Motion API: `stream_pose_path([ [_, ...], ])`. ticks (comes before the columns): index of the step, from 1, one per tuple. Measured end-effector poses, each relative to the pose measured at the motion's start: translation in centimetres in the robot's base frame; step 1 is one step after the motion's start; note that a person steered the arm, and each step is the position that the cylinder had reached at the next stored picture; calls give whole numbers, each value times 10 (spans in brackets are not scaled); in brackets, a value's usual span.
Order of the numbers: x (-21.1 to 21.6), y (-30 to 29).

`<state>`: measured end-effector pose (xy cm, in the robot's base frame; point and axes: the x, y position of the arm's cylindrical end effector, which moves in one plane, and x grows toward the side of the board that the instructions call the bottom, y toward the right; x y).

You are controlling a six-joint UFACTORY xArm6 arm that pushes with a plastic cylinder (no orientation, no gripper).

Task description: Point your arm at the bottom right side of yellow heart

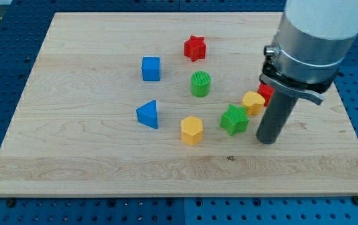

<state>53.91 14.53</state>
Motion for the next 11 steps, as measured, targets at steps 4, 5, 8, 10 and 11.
stream_pose_path([
  [4,-7,24],
  [5,-9,24],
  [8,-11,17],
  [10,-13,17],
  [11,-15,17],
])
